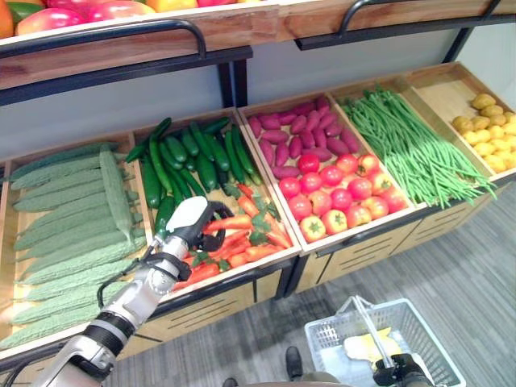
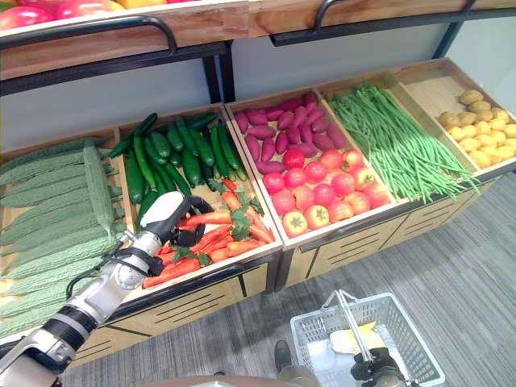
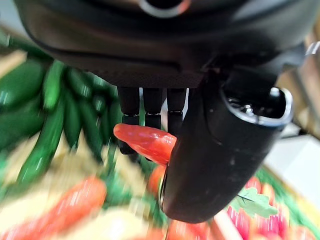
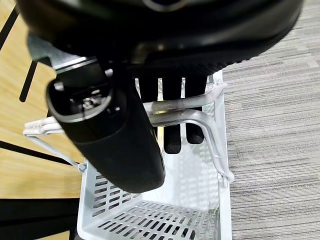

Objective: Get the vegetables into the basket

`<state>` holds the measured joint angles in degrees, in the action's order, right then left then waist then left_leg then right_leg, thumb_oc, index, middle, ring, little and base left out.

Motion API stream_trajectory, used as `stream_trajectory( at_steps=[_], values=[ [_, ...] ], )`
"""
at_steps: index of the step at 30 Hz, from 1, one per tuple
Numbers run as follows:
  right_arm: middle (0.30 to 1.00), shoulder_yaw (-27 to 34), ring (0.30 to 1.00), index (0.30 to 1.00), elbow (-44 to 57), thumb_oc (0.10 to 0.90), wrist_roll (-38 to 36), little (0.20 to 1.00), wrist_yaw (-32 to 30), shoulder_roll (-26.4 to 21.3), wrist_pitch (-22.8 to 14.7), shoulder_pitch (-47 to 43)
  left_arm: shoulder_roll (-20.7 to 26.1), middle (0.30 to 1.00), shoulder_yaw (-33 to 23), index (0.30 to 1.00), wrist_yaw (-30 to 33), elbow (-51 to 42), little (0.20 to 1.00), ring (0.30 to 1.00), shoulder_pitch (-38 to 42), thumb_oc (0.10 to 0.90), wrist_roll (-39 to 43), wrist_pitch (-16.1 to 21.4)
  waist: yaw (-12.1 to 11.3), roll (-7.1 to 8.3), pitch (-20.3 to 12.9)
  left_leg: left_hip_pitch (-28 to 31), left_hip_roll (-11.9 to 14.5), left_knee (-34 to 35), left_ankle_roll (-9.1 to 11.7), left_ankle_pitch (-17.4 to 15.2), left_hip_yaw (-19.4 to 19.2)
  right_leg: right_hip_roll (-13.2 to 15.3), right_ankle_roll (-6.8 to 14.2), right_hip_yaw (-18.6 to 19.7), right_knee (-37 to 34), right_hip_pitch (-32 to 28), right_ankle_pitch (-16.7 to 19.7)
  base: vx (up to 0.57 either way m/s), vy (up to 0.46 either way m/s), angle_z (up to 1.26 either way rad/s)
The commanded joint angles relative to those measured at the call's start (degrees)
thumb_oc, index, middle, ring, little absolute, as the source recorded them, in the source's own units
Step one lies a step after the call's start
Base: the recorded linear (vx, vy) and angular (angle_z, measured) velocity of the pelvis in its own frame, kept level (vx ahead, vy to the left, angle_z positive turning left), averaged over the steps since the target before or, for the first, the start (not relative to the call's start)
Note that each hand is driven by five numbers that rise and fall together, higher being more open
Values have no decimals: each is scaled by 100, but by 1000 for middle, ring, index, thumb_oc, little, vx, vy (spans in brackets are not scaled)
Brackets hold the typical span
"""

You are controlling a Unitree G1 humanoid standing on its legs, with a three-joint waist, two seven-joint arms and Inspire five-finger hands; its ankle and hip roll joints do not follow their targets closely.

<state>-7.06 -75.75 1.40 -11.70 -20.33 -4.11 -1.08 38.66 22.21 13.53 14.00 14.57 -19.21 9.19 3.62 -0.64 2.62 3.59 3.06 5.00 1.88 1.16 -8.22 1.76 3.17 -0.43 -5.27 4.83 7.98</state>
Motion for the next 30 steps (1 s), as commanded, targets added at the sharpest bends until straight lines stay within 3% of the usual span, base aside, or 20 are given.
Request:
stream_trajectory(
  at_steps=[1,5,12,19,22,27,30],
  values=[
    [300,-88,300,300,-83,400,-42,300,-152,32,-258,-148,460,300,-607,300,356,-468,300,300,398,400,148,436,41,362,-311,-137,276,0,318,-191,396,721,727,-33,27,-182,-185,0,0,0],
    [300,-30,300,300,-80,400,-34,300,-93,73,-260,-102,417,300,-1070,300,186,-1113,300,300,-214,400,655,619,-30,374,-307,-125,247,0,301,-198,426,743,723,-57,27,-205,-193,0,0,0],
    [300,39,300,300,-48,400,-52,300,-27,121,-258,-58,-88,300,-1565,300,-42,-1874,300,300,-995,400,1996,902,-108,431,-299,-83,199,0,247,-218,492,789,716,-88,27,-276,-210,6,15,6],
    [300,87,300,300,-67,400,-104,300,38,126,-257,-38,-3,300,-1676,300,-240,-2145,300,300,-1201,400,2159,921,-171,488,-295,32,115,0,149,-273,467,847,751,-54,27,-334,-207,9,33,1],
    [300,95,300,300,-64,400,-109,300,40,114,-244,-126,49,300,-1690,300,-300,-2228,300,300,-1204,400,2226,944,-218,556,-211,-65,46,-344,77,-426,412,909,792,42,27,-324,-150,-26,61,-7],
    [300,170,300,300,-77,400,-210,300,34,95,-212,-212,104,300,-1547,300,-326,-2335,300,300,-1020,400,2262,971,-206,654,-37,-234,-138,-701,-91,-639,331,1055,896,161,225,-167,36,-60,110,-13],
    [300,179,300,300,2,400,-238,300,48,108,-219,-179,102,300,-1428,300,-334,-2403,300,300,-904,400,2214,993,-117,708,32,-193,-272,-551,-166,-591,203,1162,1047,330,327,48,379,-83,150,-17]
  ],
)
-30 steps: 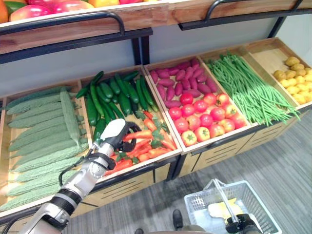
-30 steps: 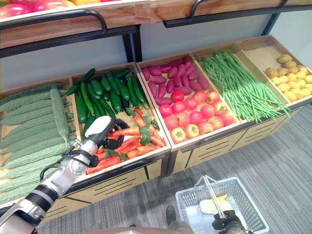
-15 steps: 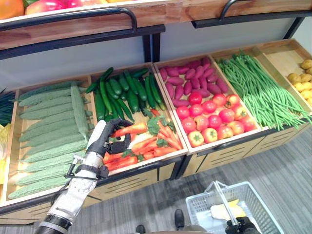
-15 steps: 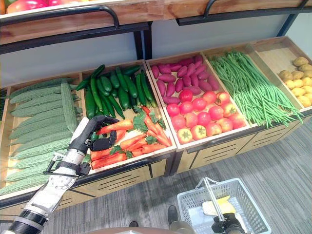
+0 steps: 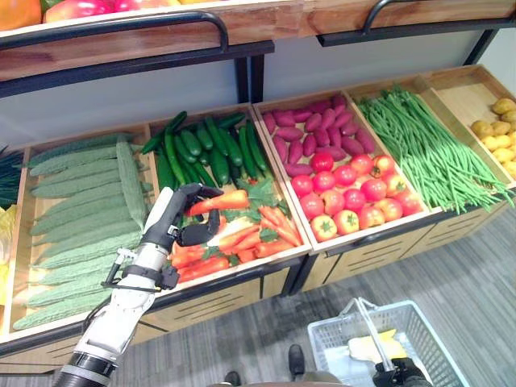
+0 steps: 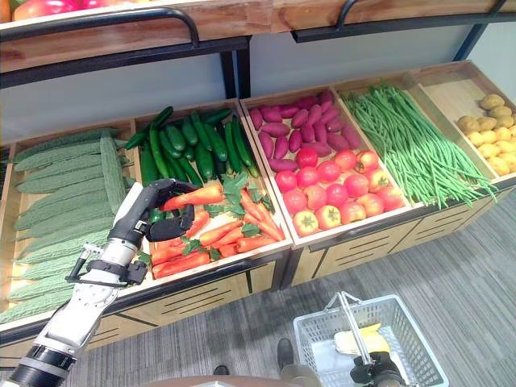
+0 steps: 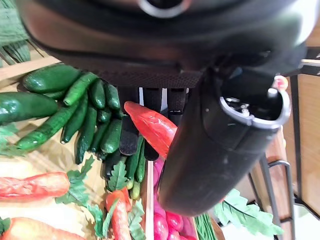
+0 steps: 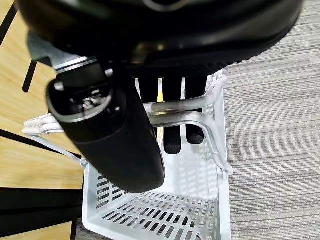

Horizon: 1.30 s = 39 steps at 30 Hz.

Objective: Get the vegetables into the basket

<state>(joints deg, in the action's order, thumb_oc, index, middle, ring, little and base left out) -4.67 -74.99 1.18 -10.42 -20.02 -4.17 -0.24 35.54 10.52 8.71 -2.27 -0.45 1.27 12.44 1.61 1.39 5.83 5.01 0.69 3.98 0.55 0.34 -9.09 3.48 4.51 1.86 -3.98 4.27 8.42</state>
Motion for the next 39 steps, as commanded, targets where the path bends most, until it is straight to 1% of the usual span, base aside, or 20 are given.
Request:
stream_trajectory(
  at_steps=[1,3,4,5,7,8,9,10,12,20,25,27,28,29,31,33,34,36,38,39],
  values=[
    [300,-73,300,300,-2,400,-214,300,-72,94,-220,-244,424,300,-240,300,141,-822,300,300,613,400,147,681,131,525,-265,-333,-86,-400,-52,-491,221,1043,970,187,171,200,533,-97,87,-33],
    [300,-85,300,300,41,400,-220,300,-66,110,-221,-229,434,300,-243,300,124,-833,300,300,622,400,163,704,138,535,-210,-388,-114,-394,-71,-470,75,1072,1000,268,164,378,642,-196,113,-52],
    [300,-78,300,300,46,400,-210,300,-63,129,-225,-198,468,300,-307,300,84,-900,300,300,561,400,190,708,29,481,-119,-476,-50,-590,-146,-579,-182,1117,860,-237,411,500,393,-204,74,-78],
    [300,-77,300,300,46,400,-210,300,-63,130,-225,-204,470,300,-311,300,83,-900,300,300,564,400,190,707,29,492,-123,-500,-55,-597,-143,-558,-188,1123,854,-229,420,527,405,-220,65,-113],
    [300,-47,300,300,-5,400,-181,300,-81,114,-208,-218,482,300,-388,300,78,-907,300,300,525,400,231,692,-125,368,-61,-635,64,-748,-157,-526,-367,1228,673,-1098,955,501,-42,-183,66,-100],
    [300,-35,300,300,-70,400,-130,300,-87,93,-208,-173,477,300,-433,300,42,-899,300,300,460,400,260,699,-163,315,-66,-629,121,-762,-157,-513,-476,1234,606,-1388,1250,372,-265,-138,59,-66],
    [300,-35,300,300,-70,400,-129,300,-87,92,-209,-172,476,300,-434,300,41,-899,300,300,459,400,261,699,-164,317,-62,-622,119,-762,-156,-516,-476,1238,606,-1384,1270,375,-280,-135,26,-54],
    [300,-11,300,300,-134,400,-82,300,-96,58,-181,-153,502,300,-512,300,25,-933,300,300,384,400,266,674,-234,258,-118,-658,180,-734,-167,-439,-642,1256,549,-1627,1606,219,-478,-80,-5,-51],
    [300,3,300,300,-170,400,-80,300,-97,50,-182,-132,506,300,-542,300,15,-935,300,300,371,400,261,671,-246,234,-141,-666,205,-714,-166,-399,-704,1236,544,-1611,1785,173,-560,-73,-46,-25],
    [300,23,300,300,-113,400,-135,300,-106,-6,-163,-11,393,300,-600,300,-16,-862,300,300,223,400,312,637,-185,200,-338,-581,369,-509,89,-98,-1022,863,487,-1704,696,-333,-709,-12,-163,-38],
    [300,89,300,300,0,400,-259,300,-164,-191,-201,47,254,300,-539,300,22,-777,300,300,253,400,354,592,12,6,-283,-609,671,-311,367,298,-1020,510,324,-1658,382,-396,-762,-40,-245,-30],
    [300,141,300,300,-24,400,-305,300,-189,-298,-220,61,197,300,-451,300,27,-728,300,300,366,400,337,588,70,-49,-183,-754,814,-657,506,313,-950,407,230,-1655,284,-457,-776,-35,-279,-4],
    [300,159,300,300,-27,400,-320,300,-196,-338,-220,46,172,300,-416,300,28,-716,300,300,401,400,353,594,78,-60,-141,-795,857,-834,538,266,-887,378,194,-1640,259,-479,-780,-10,-148,-7],
    [300,153,300,300,-28,400,-328,300,-217,-396,-230,-3,143,300,-395,300,57,-719,300,300,406,400,332,597,33,-55,-85,-840,808,-1007,565,226,-604,362,168,-1558,228,-498,-779,-14,-88,-18],
    [300,83,300,300,-57,400,-321,300,-264,-487,-226,-181,82,300,-362,300,120,-734,300,300,405,400,318,594,-157,-91,-9,-957,511,-981,560,217,390,325,141,-1327,162,-448,-725,-46,-27,-58],
    [300,50,300,300,-87,400,-315,300,-290,-505,-253,-223,90,300,-362,300,207,-736,300,300,388,400,251,619,-244,-91,-29,-1008,373,-782,545,110,976,314,168,-1110,117,-401,-687,17,-20,-124],
    [300,10,300,300,-57,400,-287,300,-286,-500,-272,-232,116,300,-402,300,275,-759,300,300,367,400,230,639,-289,-97,-64,-1082,327,-672,560,163,1508,289,186,-888,154,-345,-664,93,-10,-83],
    [300,-62,300,300,-46,400,-278,300,-275,-504,-287,-242,167,300,-407,300,302,-801,300,300,359,400,210,660,-339,-124,-95,-1103,161,-570,538,165,2119,240,184,-684,183,-296,-654,77,26,-47],
    [300,-76,300,300,-69,400,-278,300,-253,-496,-295,-253,183,300,-397,300,287,-830,300,300,312,400,233,682,-335,-155,-138,-1037,56,-487,484,99,2329,220,204,-537,206,-285,-658,47,81,-76],
    [300,-54,300,300,-61,400,-284,300,-255,-491,-301,-236,203,300,-390,300,278,-858,300,300,325,400,251,694,-310,-170,-150,-1009,70,-459,469,102,2237,246,216,-528,236,-285,-657,40,196,-77]
  ],
)
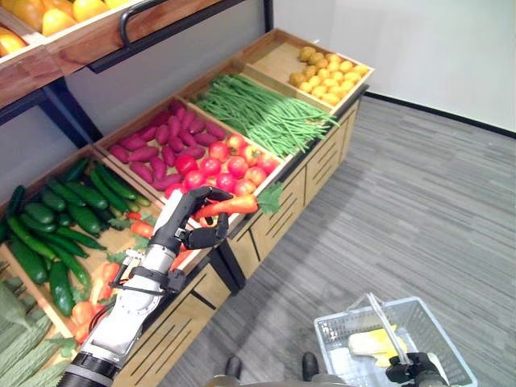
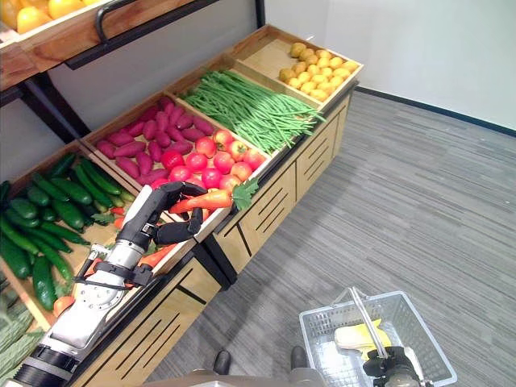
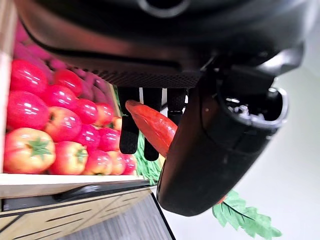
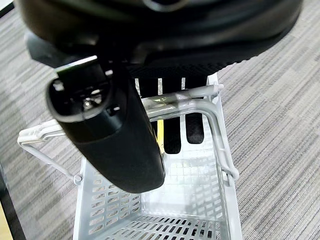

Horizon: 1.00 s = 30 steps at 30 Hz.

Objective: Get the vegetables into the basket

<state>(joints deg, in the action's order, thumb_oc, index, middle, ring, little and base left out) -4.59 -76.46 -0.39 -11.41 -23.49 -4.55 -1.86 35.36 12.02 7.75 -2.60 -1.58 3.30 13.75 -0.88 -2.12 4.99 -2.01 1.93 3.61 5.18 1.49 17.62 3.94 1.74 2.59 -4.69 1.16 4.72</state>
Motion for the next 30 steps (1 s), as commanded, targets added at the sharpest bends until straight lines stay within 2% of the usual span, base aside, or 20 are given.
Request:
stream_trajectory(
  at_steps=[1,2,4,9,10,11,12,14,15,16,18,20,23,26,30],
  values=[
    [300,-26,300,300,90,400,-158,300,-140,-114,-265,-1,265,300,-500,300,324,-854,300,300,466,400,78,579,-20,185,-85,-230,-77,-392,-37,-31,-513,259,524,-604,351,22,-300,44,317,-74],
    [300,-12,300,300,125,400,-152,300,-126,-59,-251,28,326,300,-478,300,286,-888,300,300,458,400,87,589,16,251,-90,-114,-169,-372,-172,-145,-633,370,604,-462,400,43,-267,-4,334,-64],
    [300,-10,300,300,119,400,-146,300,-91,-4,-252,57,379,300,-470,300,234,-916,300,300,447,400,101,607,50,304,-92,-77,-244,-363,-268,-161,-809,469,700,-299,458,182,-138,-46,282,-30],
    [300,-37,300,300,140,400,-105,300,-32,127,-225,108,482,300,-504,300,182,-964,300,300,397,400,110,629,64,430,-103,46,-374,-337,-436,-327,-1172,658,910,4,492,412,107,-47,202,-52],
    [300,-72,300,300,187,400,-101,300,-48,180,-219,22,509,300,-505,300,181,-965,300,300,409,400,95,642,113,463,-31,19,-420,-358,-494,-335,-1335,714,1016,112,482,593,313,-106,128,-39],
    [300,-72,300,300,188,400,-102,300,-49,183,-217,18,512,300,-504,300,181,-958,300,300,415,400,95,647,83,472,-33,13,-422,-363,-499,-340,-1368,713,1021,148,481,612,323,-218,171,-50],
    [300,-123,300,300,223,400,-111,300,-35,260,-227,-27,527,300,-521,300,179,-937,300,300,419,400,119,641,79,477,60,-58,-392,-426,-537,-298,-1485,707,1018,40,664,748,330,-179,73,-57],
    [300,-126,300,300,237,400,-113,300,-33,317,-238,10,559,300,-557,300,166,-927,300,300,423,400,99,613,-36,435,91,-156,-319,-462,-563,-261,-1654,762,919,-356,1028,724,117,-167,81,-62],
    [300,-124,300,300,240,400,-113,300,-33,317,-238,15,559,300,-555,300,165,-929,300,300,421,400,99,611,-28,435,97,-147,-320,-466,-562,-269,-1644,764,917,-367,1050,718,94,-112,82,-77],
    [300,-93,300,300,220,400,-104,300,-34,326,-241,65,593,300,-609,300,152,-971,300,300,387,400,96,606,-81,406,67,-170,-289,-456,-574,-248,-1737,848,837,-751,1271,533,-84,-96,61,-66],
    [300,-54,300,300,151,400,-94,300,-40,310,-242,97,628,300,-673,300,124,-1011,300,300,353,400,127,586,-168,391,-19,-214,-239,-477,-589,-241,-1875,914,760,-1083,1475,330,-279,-95,32,-38],
    [300,-26,300,300,113,400,-90,300,-40,315,-241,123,657,300,-700,300,83,-1036,300,300,302,400,146,569,-252,453,-122,-214,-232,-465,-562,-252,-1998,980,787,-1268,1333,118,-311,-23,-33,-51],
    [300,-35,300,300,105,400,-53,300,-62,304,-238,125,662,300,-713,300,85,-1032,300,300,249,400,157,563,-317,525,-195,-177,-238,-439,-532,-250,-2153,1061,866,-1446,1040,22,-151,-5,-63,-38],
    [300,-41,300,300,122,400,-60,300,-38,290,-226,148,639,300,-729,300,95,-1005,300,300,177,400,137,548,-282,550,-296,-120,-151,-379,-459,-213,-2329,977,898,-1466,663,-59,-216,15,-131,-26],
    [300,-23,300,300,151,400,-87,300,-41,258,-216,188,581,300,-675,300,63,-978,300,300,181,400,205,514,-224,515,-278,-87,-47,-307,-363,-121,-2356,841,837,-1418,452,-130,-256,-17,-149,-30]
  ],
)
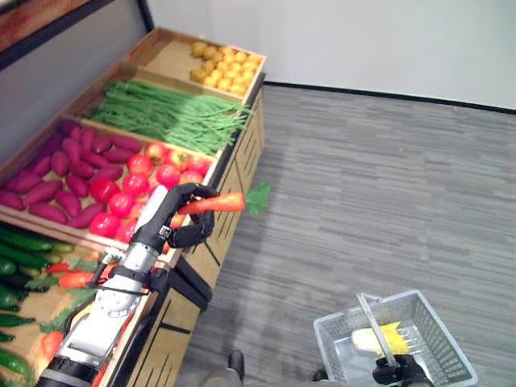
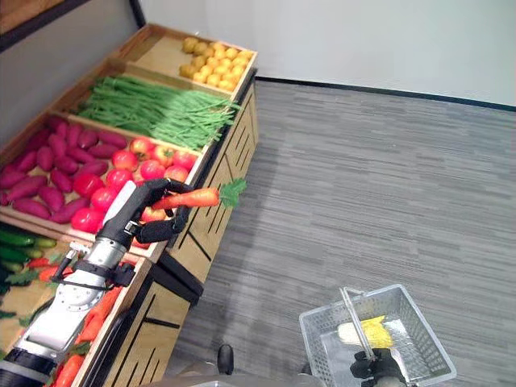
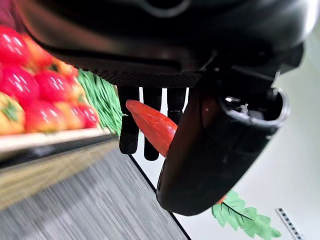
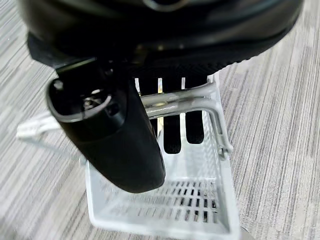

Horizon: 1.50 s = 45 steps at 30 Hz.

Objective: Get the vegetables into the basket

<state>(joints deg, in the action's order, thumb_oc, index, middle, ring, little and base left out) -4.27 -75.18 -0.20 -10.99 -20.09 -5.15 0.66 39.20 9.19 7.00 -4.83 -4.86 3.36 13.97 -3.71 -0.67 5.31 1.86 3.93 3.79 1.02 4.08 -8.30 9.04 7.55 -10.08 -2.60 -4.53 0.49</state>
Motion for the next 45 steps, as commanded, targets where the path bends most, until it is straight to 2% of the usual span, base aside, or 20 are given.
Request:
stream_trajectory(
  at_steps=[1,2,6,10,12,13,14,15,21,24,25,26,30,31,33,40,41,43,44,45],
  values=[
    [300,-54,300,300,24,400,-107,300,-83,-85,-156,-63,196,300,-390,300,138,-752,300,300,512,400,200,494,59,366,-307,-468,-244,-318,56,-376,238,327,252,-154,236,431,170,-32,-248,-19],
    [300,-24,300,300,63,400,-144,300,-107,-164,-157,-30,135,300,-338,300,126,-719,300,300,507,400,230,468,120,284,-283,-430,-131,-232,157,-258,242,191,178,-140,64,350,136,-37,-239,-13],
    [300,-6,300,300,219,400,-191,300,-127,-299,-192,-15,43,300,-311,300,131,-680,300,300,524,400,283,451,169,164,-237,-422,21,-218,283,-128,276,14,73,-130,-12,293,76,-36,-191,-6],
    [300,-41,300,300,498,400,-242,300,-172,-561,-273,-161,-44,300,-146,300,88,-571,300,300,674,400,352,466,204,85,-59,-591,149,-674,417,-113,456,-142,-82,-128,-69,220,29,-61,-161,0],
    [300,-98,300,300,575,400,-242,300,-192,-756,-295,-350,-75,300,-48,300,107,-546,300,300,732,400,385,490,142,92,-4,-633,46,-773,456,-146,840,-170,-121,-24,-102,239,53,-49,-85,-6],
    [300,-161,300,300,635,400,-213,300,-212,-929,-311,-549,-98,300,35,300,141,-539,300,300,771,400,365,492,16,94,38,-705,-177,-673,472,-183,1579,-184,-110,168,-101,302,76,-44,-38,-27],
    [300,-159,300,300,631,400,-214,300,-210,-934,-312,-552,-103,300,40,300,143,-531,300,300,780,400,363,496,25,93,27,-717,-182,-664,471,-174,1590,-180,-109,157,-97,315,72,-19,-48,-42],
    [300,-222,300,300,713,400,-192,300,-205,-1083,-347,-686,-74,300,93,300,176,-528,300,300,798,400,352,510,-26,86,1,-809,-233,-545,474,-110,1950,-218,-85,330,-83,386,116,11,-46,-87],
    [300,-535,300,300,1290,400,-43,300,-108,-1566,-400,-1103,178,300,433,300,-88,-621,300,300,914,400,637,587,28,34,-206,-462,-113,-39,349,-67,1744,-247,-29,453,-202,345,195,49,47,-21],
    [300,-701,300,300,1481,400,-33,300,-85,-1663,-421,-1385,281,300,590,300,-182,-658,300,300,957,400,744,622,-12,79,-250,-357,-129,49,310,-107,1620,-199,24,544,-222,373,261,23,94,-46],
    [300,-832,300,300,2003,400,-30,300,-67,-1726,-464,-1597,313,300,731,300,-228,-620,300,300,996,400,756,610,2,129,-296,-301,-134,101,287,-136,1517,-151,64,590,-236,397,294,12,70,-13],
    [300,-829,300,300,2014,400,-29,300,-67,-1727,-455,-1592,312,300,733,300,-227,-615,300,300,999,400,755,613,-2,129,-294,-297,-135,102,285,-138,1512,-151,65,595,-236,396,293,20,102,-3],
    [300,-1146,300,300,3008,400,49,300,38,-1943,-532,-1910,455,300,1089,300,-181,-530,300,300,1281,400,345,601,27,192,-379,-217,-146,121,266,-191,1431,-110,102,645,-240,376,298,15,45,-7],
    [300,-1308,300,300,3039,400,26,300,46,-1980,-565,-2147,489,300,1363,300,-159,-455,300,300,1491,400,191,601,28,205,-429,-192,-156,121,261,-208,1417,-100,115,651,-240,354,291,0,0,0],
    [300,-1394,300,300,3223,400,18,300,88,-1968,-567,-2246,512,300,1460,300,-144,-423,300,300,1585,400,94,577,39,214,-441,-180,-155,121,260,-216,1405,-101,117,649,-240,351,289,0,0,0],
    [300,-1823,300,300,3616,400,-84,300,170,-1912,-586,-2830,567,300,2348,300,-169,-101,300,300,2277,400,-647,518,111,220,-545,-83,-135,121,254,-272,1344,-103,131,711,-240,297,272,5,3,-2],
    [300,-1937,300,300,3572,400,-174,300,150,-1784,-591,-3021,542,300,2626,300,-259,-9,300,300,2462,400,-671,502,128,205,-570,-74,-130,121,254,-274,1338,-108,132,712,-240,289,271,1,5,-5],
    [300,-1970,300,300,3579,400,-234,300,151,-1693,-599,-3103,548,300,2769,300,-286,56,300,300,2577,400,-716,518,130,202,-577,-77,-129,121,252,-272,1331,-108,135,722,-240,297,275,-1,2,-5],
    [300,-2137,300,300,3498,400,-309,300,149,-1518,-606,-3319,531,300,3200,300,-454,242,300,300,2875,400,-878,510,157,184,-608,-53,-117,121,252,-282,1312,-107,143,729,-240,294,282,-32,-2,-4],
    [300,-2128,300,300,3488,400,-310,300,147,-1517,-610,-3330,522,300,3220,300,-445,268,300,300,2906,400,-882,519,149,192,-591,-80,-124,121,252,-226,1311,-102,140,734,-240,322,333,-33,3,-4]
  ],
)
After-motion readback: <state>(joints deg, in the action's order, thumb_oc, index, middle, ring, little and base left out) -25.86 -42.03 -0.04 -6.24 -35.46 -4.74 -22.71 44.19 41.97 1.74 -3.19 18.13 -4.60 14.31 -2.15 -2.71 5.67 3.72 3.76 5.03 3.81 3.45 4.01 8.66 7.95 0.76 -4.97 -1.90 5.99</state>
